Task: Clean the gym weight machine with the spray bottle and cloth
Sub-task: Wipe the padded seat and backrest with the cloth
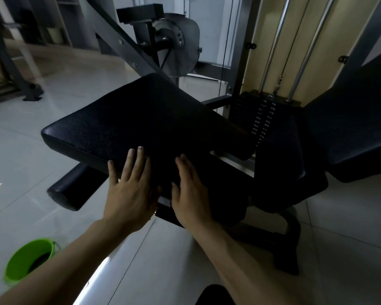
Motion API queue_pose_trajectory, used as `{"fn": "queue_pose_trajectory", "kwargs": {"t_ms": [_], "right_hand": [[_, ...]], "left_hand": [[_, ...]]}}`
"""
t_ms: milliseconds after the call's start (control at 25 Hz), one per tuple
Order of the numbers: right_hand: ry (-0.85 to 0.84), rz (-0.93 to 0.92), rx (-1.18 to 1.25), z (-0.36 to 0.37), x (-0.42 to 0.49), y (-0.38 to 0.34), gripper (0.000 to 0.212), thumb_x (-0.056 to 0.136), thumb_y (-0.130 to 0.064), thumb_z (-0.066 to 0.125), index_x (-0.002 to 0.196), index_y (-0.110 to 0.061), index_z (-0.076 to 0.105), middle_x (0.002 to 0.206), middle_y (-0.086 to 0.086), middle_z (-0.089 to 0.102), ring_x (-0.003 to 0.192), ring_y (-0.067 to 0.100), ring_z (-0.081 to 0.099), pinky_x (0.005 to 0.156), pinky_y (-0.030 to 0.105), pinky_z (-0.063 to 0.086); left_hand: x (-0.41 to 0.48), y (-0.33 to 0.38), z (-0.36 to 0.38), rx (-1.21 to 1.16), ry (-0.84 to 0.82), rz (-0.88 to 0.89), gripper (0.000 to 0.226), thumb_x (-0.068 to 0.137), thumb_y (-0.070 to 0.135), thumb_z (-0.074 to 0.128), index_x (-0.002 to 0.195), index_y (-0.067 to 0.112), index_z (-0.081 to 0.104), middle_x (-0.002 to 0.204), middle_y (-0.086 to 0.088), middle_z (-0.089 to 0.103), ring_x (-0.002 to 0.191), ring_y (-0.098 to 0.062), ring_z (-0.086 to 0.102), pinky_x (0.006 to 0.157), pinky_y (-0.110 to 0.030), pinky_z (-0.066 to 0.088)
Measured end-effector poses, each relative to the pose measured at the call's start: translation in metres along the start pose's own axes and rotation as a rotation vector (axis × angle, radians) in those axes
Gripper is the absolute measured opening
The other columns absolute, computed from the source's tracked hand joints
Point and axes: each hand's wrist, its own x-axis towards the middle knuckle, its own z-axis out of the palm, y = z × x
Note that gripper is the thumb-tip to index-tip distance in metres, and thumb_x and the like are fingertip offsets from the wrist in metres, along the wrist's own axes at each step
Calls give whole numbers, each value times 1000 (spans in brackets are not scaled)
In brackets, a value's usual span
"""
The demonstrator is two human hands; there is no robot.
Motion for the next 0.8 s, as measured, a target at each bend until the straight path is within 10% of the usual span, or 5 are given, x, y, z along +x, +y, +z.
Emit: {"fn": "queue_pose_trajectory", "kwargs": {"t_ms": [160, 400, 640, 800], "right_hand": [[3, 46, -78, -34, -10, 66, 54, 103, -11, 55, 153, -29, 47, 166, -11, 30, 152, 9, 29, 110, 7, 22], [230, 364, -111, -52, -20, 103, 51, 100, -7, 59, 149, -24, 53, 154, 0, 49, 142, 18, 47, 112, 31, 42], [154, 101, -1, -11, -39, 34, 52, 100, -7, 57, 149, -23, 54, 157, -7, 45, 147, 8, 39, 115, 21, 39], [110, 256, -395, -55, -42, 57, 54, 90, -11, 68, 139, -30, 63, 150, -9, 53, 132, 22, 47, 108, 37, 42]], "left_hand": [[0, 0, 2, -36, 2, 12, 81, 100, 57, 30, 161, 6, 17, 170, -12, -5, 157, -31, -8, 120, -71, 5], [13, -3, -9, -89, -20, 119, 89, 96, 68, 26, 162, 10, 9, 169, -16, -12, 154, -34, -20, 123, -63, -4], [41, 25, -14, -163, -218, 451, 93, 91, 70, 33, 163, 15, 11, 170, -11, -7, 156, -30, -16, 127, -53, 1], [33, 17, -30, -467, -183, 508, 57, 94, 43, 53, 146, 19, 55, 154, -1, 49, 146, -25, 40, 111, -49, 42]]}}
